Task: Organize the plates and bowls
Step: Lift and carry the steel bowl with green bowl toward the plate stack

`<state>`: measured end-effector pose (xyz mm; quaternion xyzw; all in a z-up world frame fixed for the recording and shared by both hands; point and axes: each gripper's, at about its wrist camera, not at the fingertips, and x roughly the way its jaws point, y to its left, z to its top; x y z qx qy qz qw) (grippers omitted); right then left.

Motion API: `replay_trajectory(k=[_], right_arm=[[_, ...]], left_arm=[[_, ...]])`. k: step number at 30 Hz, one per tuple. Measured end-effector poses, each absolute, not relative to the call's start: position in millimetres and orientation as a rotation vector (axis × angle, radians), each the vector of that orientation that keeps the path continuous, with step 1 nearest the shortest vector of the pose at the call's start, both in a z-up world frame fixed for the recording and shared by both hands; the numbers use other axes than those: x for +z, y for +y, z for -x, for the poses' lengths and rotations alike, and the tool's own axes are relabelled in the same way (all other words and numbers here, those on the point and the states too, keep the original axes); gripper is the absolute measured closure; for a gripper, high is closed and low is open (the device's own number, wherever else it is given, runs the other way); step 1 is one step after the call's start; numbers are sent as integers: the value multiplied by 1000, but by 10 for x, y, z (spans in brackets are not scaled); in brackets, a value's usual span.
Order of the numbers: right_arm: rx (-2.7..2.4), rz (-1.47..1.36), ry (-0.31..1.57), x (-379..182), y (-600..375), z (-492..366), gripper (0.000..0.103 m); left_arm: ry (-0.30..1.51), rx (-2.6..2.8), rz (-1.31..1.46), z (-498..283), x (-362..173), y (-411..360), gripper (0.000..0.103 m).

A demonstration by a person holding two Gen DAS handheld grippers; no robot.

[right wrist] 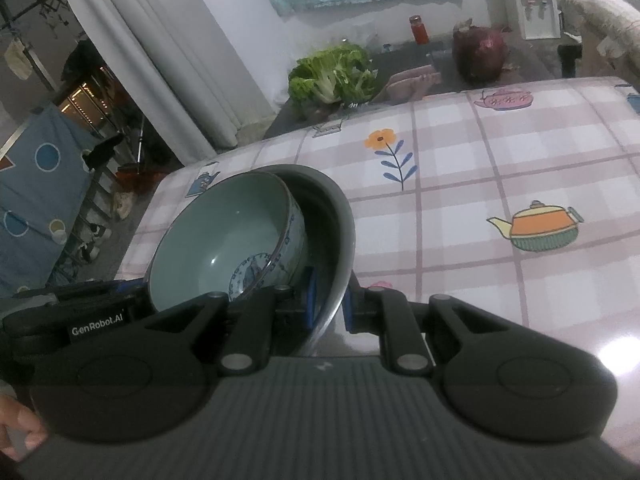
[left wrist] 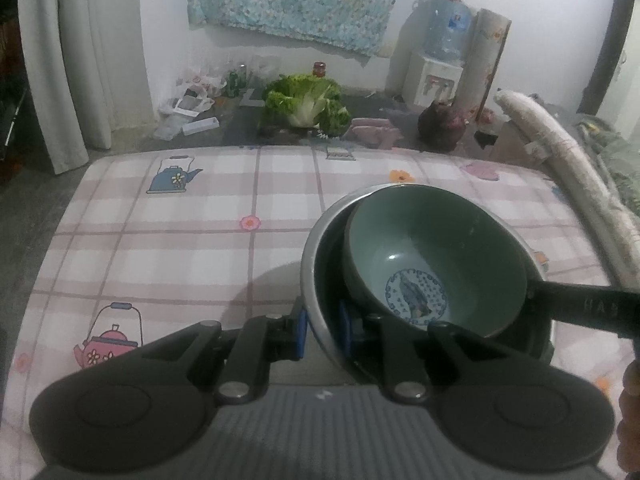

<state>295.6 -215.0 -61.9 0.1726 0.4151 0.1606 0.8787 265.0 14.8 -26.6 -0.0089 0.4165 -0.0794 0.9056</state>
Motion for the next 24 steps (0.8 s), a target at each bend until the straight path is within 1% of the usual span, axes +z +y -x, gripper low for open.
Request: replay_trajectory(k=[7, 13, 17, 24], right_arm=[[320, -332, 836, -265, -2127, -2463, 89], [335, -352, 839, -148, -2081, -1963, 89], [346, -371, 864, -208, -2055, -1634, 88], [340, -353, 923, -446, -1937, -1200, 88]], left_arm=[[813, -210, 34, -2219, 6, 236, 87], [784, -213, 36, -1744, 140, 330, 88], [803, -208, 35, -1448, 71, 387, 87], [871, -206, 38, -1137, -249, 447, 87]])
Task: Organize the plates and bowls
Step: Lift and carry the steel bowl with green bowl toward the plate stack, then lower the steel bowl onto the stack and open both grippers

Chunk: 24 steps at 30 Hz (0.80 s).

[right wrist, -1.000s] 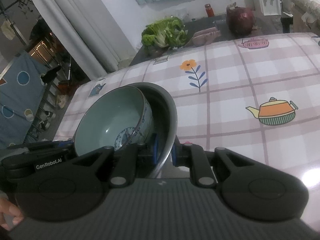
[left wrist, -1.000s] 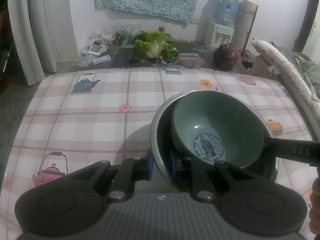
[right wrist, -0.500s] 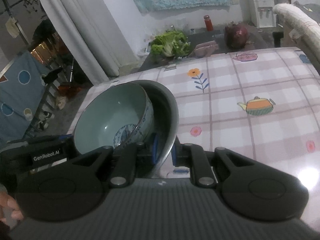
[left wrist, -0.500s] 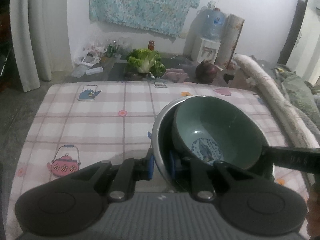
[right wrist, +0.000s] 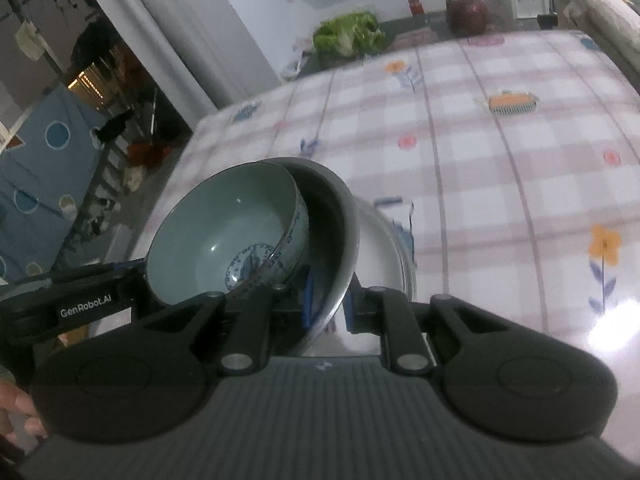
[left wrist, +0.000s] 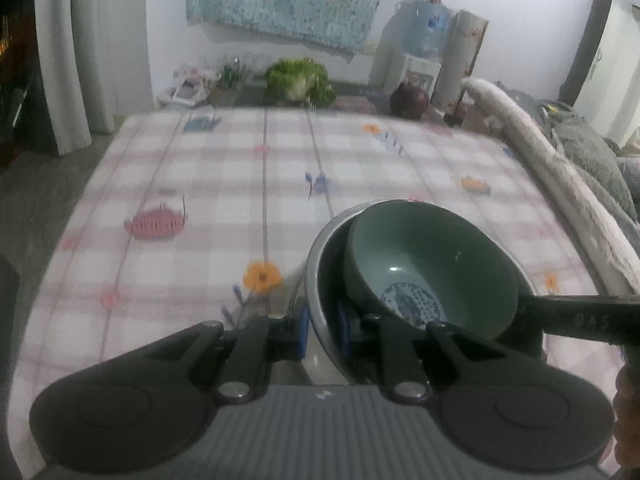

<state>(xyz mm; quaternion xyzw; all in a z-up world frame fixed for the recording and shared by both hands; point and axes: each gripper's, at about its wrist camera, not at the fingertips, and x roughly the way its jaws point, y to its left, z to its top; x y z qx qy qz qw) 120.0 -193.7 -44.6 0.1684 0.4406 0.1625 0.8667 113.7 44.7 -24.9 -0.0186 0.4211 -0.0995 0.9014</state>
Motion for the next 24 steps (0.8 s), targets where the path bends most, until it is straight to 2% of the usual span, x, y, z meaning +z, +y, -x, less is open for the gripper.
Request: replay_trajectory(k=[7, 17, 24], right_arm=[[311, -315, 938, -613, -1880, -1045, 88], [267, -266, 903, -649, -1900, -1158, 87], [234, -275, 849, -549, -1960, -1144, 84]], left_arm=[[940, -229, 55, -1071, -448, 486, 86], [911, -226, 50, -1106, -411, 509, 89], [882, -214, 44, -1040, -336, 537, 84]])
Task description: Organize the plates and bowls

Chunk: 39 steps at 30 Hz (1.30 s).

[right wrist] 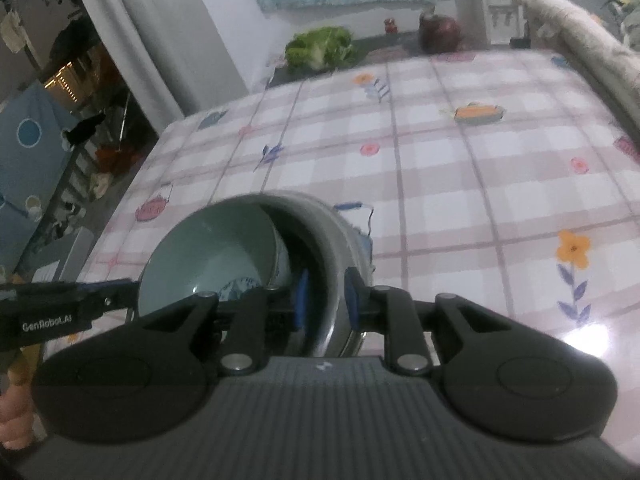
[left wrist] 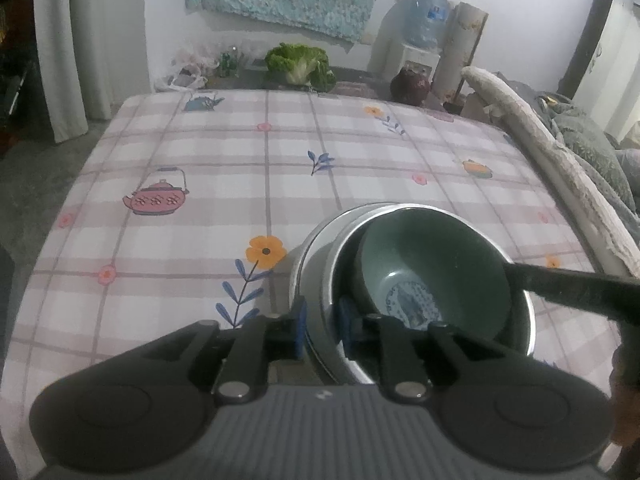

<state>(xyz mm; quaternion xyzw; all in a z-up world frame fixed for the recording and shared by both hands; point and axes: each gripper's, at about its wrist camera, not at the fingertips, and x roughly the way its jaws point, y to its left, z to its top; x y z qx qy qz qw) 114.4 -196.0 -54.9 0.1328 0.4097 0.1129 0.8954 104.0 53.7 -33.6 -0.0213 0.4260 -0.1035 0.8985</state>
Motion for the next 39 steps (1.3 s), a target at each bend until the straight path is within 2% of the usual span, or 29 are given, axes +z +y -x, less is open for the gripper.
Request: replay_trajectory(k=[2, 4, 7, 11, 13, 16, 18, 27, 32, 39], right_arm=[[224, -278, 835, -521, -1993, -1122, 83], [215, -293, 828, -508, -2042, -1091, 82], [196, -309, 815, -465, -2115, -992, 76], [183, -301, 792, -365, -2161, -771, 56], [188, -274, 782, -292, -2141, -632, 53], [180, -215, 767, -192, -2081, -423, 40], [166, -176, 751, -131, -2030, -281, 26], [152, -146, 750, -104, -1813, 279, 6], [150, -141, 760, -179, -1697, 462, 3], [122, -112, 730, -139, -1686, 530, 2]], left_arm=[[856, -208, 37, -970, -293, 563, 79], [835, -212, 41, -897, -246, 604, 59], [809, -224, 52, -777, -196, 677, 42], [815, -237, 61, -633, -171, 733, 29], [817, -233, 72, -559, -162, 748, 21], [807, -203, 71, -435, -139, 733, 11], [802, -188, 51, -342, -128, 700, 6], [735, -134, -68, 84, -36, 510, 0], [709, -122, -174, 231, 36, 352, 0], [743, -78, -138, 237, 28, 315, 0]])
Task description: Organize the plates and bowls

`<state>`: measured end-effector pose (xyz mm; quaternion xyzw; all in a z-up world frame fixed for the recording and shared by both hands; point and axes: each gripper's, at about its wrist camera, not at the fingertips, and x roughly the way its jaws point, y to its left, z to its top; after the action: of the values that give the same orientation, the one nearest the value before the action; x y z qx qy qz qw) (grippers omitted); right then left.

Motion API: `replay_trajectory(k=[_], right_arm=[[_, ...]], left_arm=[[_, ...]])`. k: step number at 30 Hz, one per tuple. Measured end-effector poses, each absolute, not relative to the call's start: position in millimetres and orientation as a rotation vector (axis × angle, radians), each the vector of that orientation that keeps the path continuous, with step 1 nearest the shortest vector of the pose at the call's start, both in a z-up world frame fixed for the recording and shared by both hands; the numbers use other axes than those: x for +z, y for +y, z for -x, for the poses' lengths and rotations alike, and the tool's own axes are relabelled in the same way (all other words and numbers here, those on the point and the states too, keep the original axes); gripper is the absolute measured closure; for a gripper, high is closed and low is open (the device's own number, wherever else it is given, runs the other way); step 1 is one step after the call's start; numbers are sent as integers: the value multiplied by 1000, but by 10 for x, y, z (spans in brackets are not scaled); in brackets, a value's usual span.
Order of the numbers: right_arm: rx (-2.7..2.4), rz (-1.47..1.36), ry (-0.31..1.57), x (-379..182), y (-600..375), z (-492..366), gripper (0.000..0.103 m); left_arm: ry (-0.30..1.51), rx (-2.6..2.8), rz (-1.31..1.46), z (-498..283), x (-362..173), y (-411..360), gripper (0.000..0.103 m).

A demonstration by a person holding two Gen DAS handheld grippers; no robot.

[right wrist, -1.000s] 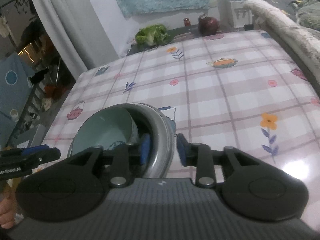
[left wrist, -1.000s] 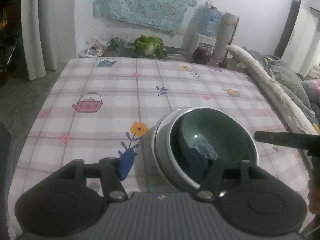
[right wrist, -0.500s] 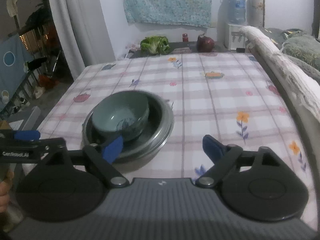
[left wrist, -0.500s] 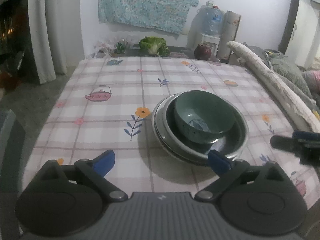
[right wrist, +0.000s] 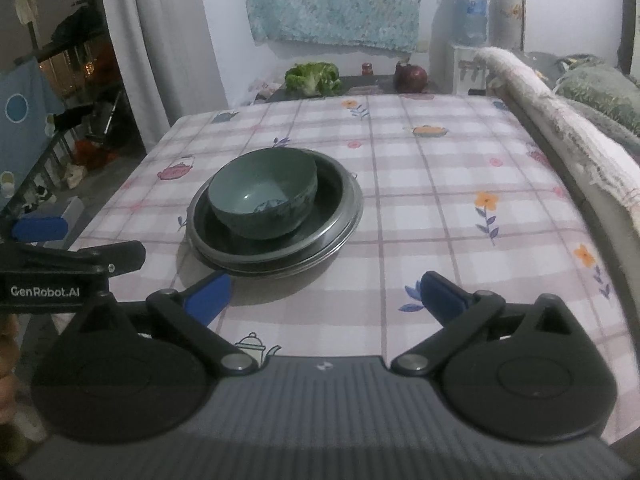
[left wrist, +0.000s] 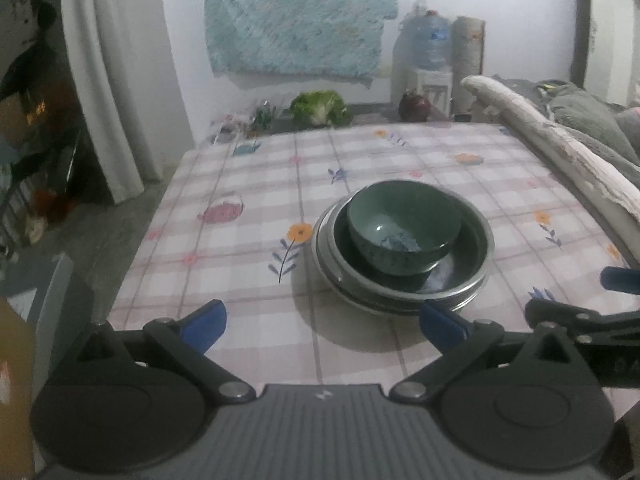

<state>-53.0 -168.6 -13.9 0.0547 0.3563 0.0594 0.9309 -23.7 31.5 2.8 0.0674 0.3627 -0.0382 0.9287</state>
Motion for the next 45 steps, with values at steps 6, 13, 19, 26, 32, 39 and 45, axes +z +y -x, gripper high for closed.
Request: replay_trajectory(k=[6, 13, 19, 26, 32, 39, 45], right_arm=[[103, -118, 744, -142, -1742, 494, 1], [106, -130, 762, -172, -1728, 444, 1], [104, -132, 779, -176, -1684, 357, 1], [100, -131, 784, -177, -1665, 310, 1], [97, -128, 791, -184, -1647, 276, 1], [97, -129, 790, -185, -1647, 277, 1], [99, -127, 790, -191, -1646, 276, 1]], left_arm=[[797, -53, -66, 191, -28, 381, 0], [840, -34, -54, 139, -107, 394, 0], [869, -39, -48, 70, -150, 383, 0], [902, -43, -38, -4, -211, 413, 0], [913, -44, -33, -20, -233, 434, 0], [919, -47, -29, -24, -243, 439, 0], [919, -47, -30, -25, -242, 441, 0]])
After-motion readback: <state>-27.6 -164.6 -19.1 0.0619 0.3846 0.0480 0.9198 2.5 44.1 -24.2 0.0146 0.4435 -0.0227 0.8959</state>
